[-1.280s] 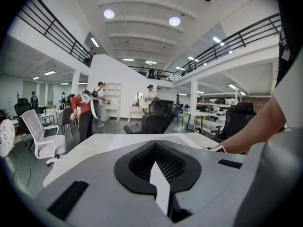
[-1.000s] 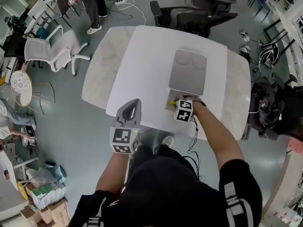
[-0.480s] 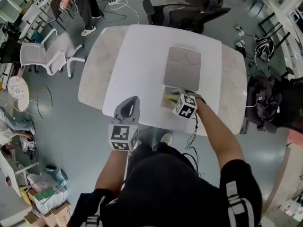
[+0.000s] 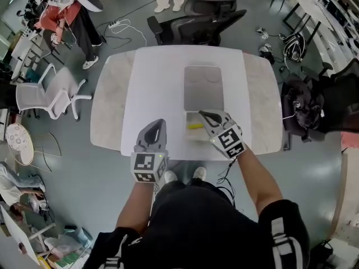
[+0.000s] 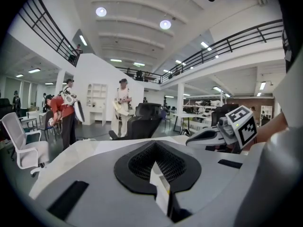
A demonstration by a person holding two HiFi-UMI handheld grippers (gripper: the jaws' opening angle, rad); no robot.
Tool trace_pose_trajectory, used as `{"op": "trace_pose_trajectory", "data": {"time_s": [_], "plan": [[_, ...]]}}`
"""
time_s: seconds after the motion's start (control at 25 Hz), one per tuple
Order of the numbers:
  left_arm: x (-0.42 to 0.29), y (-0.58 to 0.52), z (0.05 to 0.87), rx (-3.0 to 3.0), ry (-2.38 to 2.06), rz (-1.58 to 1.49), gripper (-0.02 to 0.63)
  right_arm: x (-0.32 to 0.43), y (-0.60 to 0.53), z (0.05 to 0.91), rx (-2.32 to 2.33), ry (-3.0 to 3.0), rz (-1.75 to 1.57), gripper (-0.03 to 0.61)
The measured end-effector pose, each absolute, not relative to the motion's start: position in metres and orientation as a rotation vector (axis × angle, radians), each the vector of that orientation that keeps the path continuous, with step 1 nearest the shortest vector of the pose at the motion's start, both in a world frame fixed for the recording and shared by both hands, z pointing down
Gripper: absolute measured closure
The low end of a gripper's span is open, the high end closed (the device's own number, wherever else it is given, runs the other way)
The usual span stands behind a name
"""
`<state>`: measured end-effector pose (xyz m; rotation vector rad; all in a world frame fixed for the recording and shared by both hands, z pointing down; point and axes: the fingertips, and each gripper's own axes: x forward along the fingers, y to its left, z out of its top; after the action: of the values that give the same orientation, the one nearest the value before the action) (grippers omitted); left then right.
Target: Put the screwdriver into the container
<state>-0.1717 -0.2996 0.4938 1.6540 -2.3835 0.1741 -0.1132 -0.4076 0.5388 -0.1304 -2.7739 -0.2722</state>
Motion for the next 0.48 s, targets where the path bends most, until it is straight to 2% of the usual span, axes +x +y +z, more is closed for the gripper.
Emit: {"op": "trace_pose_trajectory", "data": {"time_s": [0.48], "plan": [[-0.164, -0.337, 0.442, 1.924, -2.336, 0.110, 0.607, -0.056, -0.444, 0.430, 0.744, -3.016, -0.135, 0.566]]}}
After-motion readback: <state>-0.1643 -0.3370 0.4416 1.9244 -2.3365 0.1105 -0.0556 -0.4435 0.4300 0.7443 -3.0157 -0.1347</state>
